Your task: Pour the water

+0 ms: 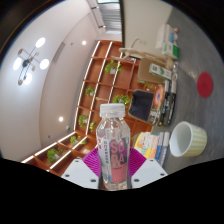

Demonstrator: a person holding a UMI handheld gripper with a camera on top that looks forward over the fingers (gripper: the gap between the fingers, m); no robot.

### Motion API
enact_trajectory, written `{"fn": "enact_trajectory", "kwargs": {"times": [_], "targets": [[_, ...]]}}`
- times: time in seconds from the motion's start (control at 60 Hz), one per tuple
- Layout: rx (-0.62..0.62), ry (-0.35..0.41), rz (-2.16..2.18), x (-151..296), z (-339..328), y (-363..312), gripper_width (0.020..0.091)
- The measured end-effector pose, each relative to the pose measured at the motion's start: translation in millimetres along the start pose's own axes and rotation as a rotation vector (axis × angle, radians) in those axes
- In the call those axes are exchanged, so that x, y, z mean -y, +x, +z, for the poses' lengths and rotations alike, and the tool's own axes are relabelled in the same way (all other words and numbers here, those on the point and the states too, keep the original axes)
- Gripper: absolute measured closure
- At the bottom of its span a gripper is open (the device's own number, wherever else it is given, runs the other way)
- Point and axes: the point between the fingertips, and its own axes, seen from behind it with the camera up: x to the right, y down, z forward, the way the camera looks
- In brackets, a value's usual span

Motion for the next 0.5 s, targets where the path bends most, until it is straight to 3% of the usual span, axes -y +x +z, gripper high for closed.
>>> {"fn": "enact_trajectory", "kwargs": {"times": [0.167, 0.3, 0.5], "targets": [[-0.140, 0.062, -0.600, 77, -4, 10, 0.0750], [-0.336, 0.148, -0.985, 143, -11, 49, 0.0735], [-0.539, 0.144, -1.281, 201, -21, 113, 0.0735]]}}
